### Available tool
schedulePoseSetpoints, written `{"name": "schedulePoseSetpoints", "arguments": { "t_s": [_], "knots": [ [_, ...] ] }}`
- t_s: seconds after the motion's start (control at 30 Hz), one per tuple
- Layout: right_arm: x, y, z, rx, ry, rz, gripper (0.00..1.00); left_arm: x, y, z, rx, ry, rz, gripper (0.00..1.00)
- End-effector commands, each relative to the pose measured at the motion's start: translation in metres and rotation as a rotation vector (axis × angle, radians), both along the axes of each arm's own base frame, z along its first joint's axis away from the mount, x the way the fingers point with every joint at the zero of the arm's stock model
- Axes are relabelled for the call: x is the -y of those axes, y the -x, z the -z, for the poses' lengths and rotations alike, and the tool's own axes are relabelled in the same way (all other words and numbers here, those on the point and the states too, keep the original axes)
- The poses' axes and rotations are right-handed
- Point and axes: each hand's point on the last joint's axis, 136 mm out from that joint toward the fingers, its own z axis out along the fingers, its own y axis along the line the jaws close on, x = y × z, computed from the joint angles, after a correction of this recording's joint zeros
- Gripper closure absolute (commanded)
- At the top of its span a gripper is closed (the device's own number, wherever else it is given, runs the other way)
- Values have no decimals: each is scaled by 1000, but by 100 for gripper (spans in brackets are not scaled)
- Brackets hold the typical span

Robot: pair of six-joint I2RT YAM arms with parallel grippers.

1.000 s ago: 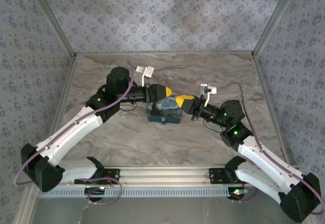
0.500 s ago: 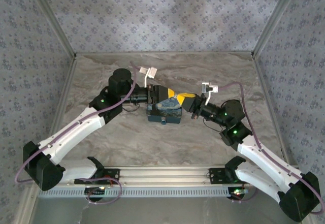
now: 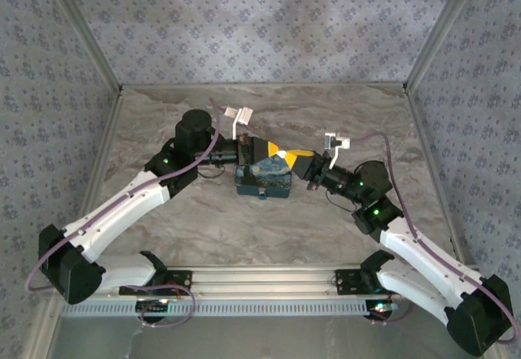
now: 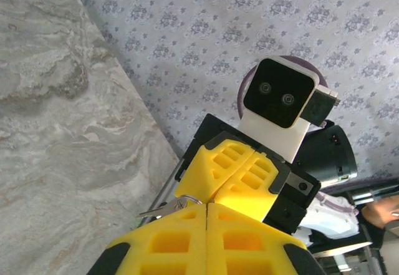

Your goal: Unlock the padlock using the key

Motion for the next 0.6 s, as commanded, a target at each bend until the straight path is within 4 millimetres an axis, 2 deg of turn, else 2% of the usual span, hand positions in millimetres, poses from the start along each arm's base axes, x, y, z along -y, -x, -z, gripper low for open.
{"name": "schedulePoseSetpoints", "arguments": {
  "t_s": [0.0, 0.1, 0.2, 0.47, 0.57],
  "knots": [
    [3, 1, -2, 3, -8, 5, 97, 1, 5, -16, 55, 36, 28, 100],
    [7, 1, -2, 0, -6, 23, 68, 0, 7, -13, 56, 20, 31, 100],
    [11, 2, -7, 14, -11, 31, 54, 0, 8, -12, 54, 17, 37, 100],
    [3, 5, -12, 21, -9, -19, 54, 8, 14, -12, 51, 22, 71, 100],
    [1, 7, -13, 26, -12, -32, 59, 10, 16, -11, 50, 20, 79, 100]
  ]
}}
